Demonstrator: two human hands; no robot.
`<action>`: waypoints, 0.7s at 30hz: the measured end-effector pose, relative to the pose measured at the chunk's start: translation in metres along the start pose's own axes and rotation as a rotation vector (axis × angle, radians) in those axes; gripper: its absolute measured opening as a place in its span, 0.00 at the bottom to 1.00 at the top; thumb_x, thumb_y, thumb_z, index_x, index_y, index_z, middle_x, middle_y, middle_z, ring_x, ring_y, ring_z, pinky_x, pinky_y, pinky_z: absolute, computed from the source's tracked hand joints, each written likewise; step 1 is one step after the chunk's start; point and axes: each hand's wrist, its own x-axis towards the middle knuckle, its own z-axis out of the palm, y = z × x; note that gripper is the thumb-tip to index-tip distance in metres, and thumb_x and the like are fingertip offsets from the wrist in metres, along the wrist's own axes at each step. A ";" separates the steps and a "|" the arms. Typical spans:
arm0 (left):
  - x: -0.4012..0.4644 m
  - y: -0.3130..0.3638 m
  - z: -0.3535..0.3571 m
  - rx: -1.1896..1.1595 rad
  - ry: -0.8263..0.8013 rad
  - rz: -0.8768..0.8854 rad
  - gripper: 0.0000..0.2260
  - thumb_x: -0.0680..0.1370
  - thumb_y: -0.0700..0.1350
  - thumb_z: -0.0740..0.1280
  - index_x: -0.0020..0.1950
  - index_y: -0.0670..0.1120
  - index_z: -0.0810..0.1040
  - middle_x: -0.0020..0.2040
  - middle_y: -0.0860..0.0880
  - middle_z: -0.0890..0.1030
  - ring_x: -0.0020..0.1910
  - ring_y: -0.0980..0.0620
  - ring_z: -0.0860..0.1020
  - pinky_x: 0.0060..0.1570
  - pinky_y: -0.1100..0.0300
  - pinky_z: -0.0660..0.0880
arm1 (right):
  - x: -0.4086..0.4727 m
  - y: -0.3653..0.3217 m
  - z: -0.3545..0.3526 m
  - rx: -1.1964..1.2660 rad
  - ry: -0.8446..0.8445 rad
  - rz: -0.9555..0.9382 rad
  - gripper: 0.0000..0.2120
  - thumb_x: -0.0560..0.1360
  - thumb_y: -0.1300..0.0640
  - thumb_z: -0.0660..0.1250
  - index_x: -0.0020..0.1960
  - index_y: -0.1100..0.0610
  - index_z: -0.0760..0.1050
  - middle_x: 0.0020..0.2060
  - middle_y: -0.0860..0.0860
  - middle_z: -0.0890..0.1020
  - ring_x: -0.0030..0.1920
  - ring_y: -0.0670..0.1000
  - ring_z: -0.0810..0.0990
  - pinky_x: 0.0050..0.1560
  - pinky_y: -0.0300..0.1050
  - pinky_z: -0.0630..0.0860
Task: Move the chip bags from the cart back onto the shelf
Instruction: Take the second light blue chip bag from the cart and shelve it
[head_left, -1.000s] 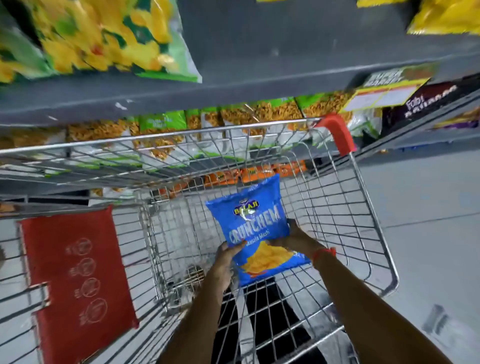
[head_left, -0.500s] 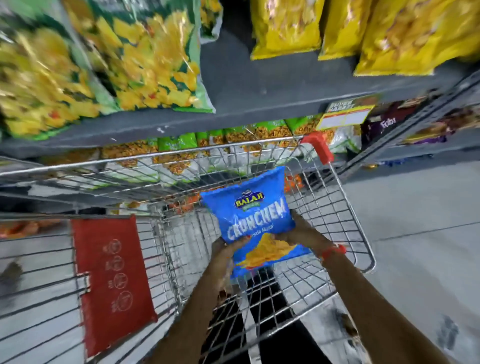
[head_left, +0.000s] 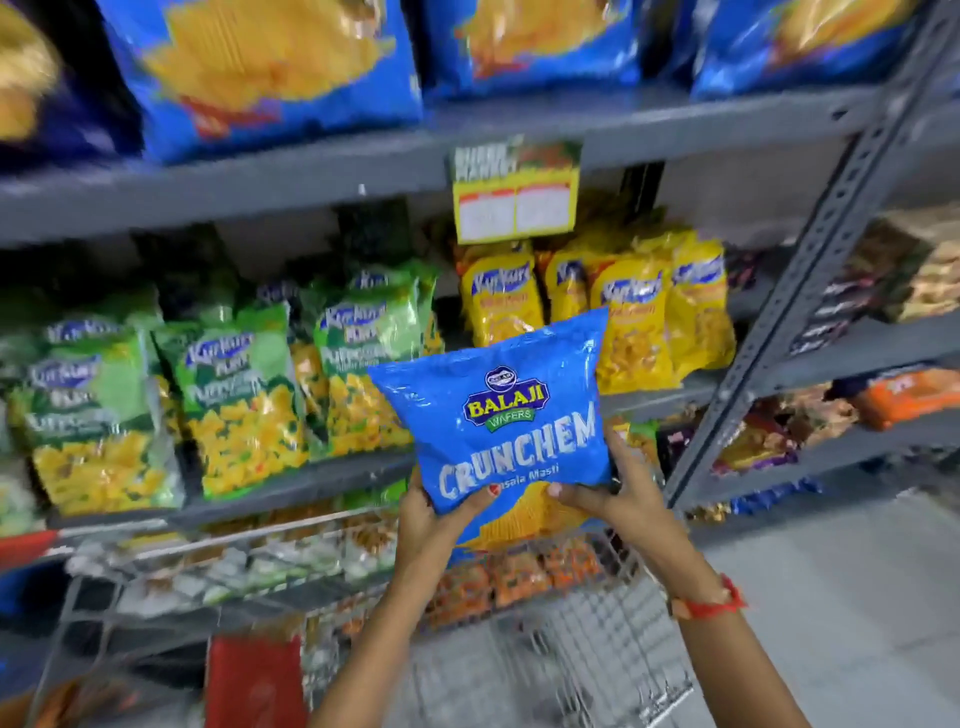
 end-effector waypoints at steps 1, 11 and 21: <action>0.003 0.019 0.004 0.000 -0.019 0.045 0.25 0.59 0.46 0.77 0.53 0.41 0.78 0.46 0.49 0.85 0.48 0.52 0.83 0.42 0.64 0.80 | 0.000 -0.018 -0.003 -0.005 0.024 -0.045 0.25 0.65 0.70 0.74 0.58 0.60 0.70 0.50 0.52 0.81 0.45 0.36 0.80 0.43 0.31 0.78; 0.019 0.195 0.069 -0.073 -0.147 0.481 0.18 0.63 0.37 0.76 0.51 0.42 0.78 0.43 0.52 0.86 0.43 0.58 0.83 0.39 0.69 0.77 | 0.014 -0.172 -0.046 -0.001 0.260 -0.463 0.24 0.62 0.57 0.77 0.56 0.52 0.75 0.48 0.43 0.83 0.47 0.36 0.80 0.43 0.28 0.76; 0.074 0.318 0.122 -0.044 -0.084 0.736 0.14 0.65 0.44 0.76 0.47 0.52 0.78 0.45 0.55 0.83 0.44 0.60 0.82 0.47 0.62 0.79 | 0.084 -0.282 -0.080 0.065 0.331 -0.685 0.23 0.66 0.60 0.75 0.59 0.58 0.74 0.54 0.52 0.81 0.52 0.46 0.81 0.53 0.43 0.77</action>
